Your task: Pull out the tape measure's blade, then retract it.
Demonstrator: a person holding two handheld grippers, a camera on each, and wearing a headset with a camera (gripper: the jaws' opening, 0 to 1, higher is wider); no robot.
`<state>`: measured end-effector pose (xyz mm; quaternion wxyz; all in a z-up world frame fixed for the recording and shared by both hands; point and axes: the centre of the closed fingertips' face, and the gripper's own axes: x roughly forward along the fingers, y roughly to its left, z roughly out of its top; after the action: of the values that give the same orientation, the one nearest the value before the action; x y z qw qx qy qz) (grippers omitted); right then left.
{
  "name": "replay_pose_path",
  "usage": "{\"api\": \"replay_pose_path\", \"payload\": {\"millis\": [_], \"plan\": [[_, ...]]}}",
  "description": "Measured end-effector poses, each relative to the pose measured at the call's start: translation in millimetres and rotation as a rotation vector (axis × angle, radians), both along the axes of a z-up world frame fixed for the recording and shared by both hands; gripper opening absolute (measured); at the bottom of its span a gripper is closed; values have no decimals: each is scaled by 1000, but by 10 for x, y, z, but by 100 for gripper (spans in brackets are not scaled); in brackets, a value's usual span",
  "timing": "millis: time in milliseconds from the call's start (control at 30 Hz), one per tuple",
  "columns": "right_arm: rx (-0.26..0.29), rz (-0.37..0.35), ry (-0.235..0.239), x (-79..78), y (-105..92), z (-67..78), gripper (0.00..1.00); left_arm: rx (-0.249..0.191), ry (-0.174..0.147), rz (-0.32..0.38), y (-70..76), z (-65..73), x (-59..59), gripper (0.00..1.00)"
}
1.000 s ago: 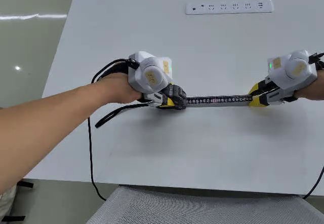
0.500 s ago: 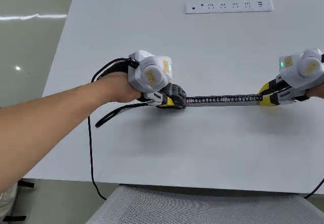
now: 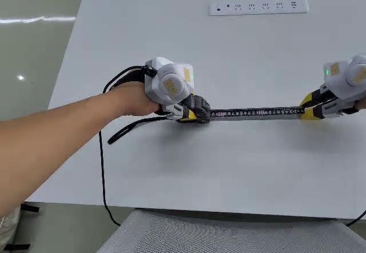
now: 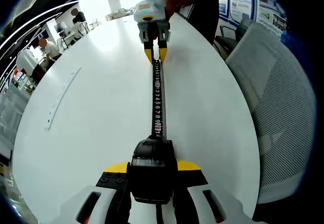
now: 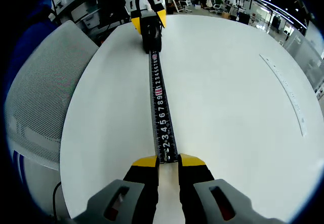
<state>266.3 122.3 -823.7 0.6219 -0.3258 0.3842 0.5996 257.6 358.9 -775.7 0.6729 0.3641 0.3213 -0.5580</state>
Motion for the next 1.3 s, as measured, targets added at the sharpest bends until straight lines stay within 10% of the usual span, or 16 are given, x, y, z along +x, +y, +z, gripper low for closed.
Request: {"api": "replay_pose_path", "payload": {"millis": [733,1300], "plan": [[-48,8,-30,-27,28,20,14,-37,-36,29,-14,-18,37,31],[-30,-127,-48,-17,73,43,19,-91,-47,239,61,55,120,45]]}}
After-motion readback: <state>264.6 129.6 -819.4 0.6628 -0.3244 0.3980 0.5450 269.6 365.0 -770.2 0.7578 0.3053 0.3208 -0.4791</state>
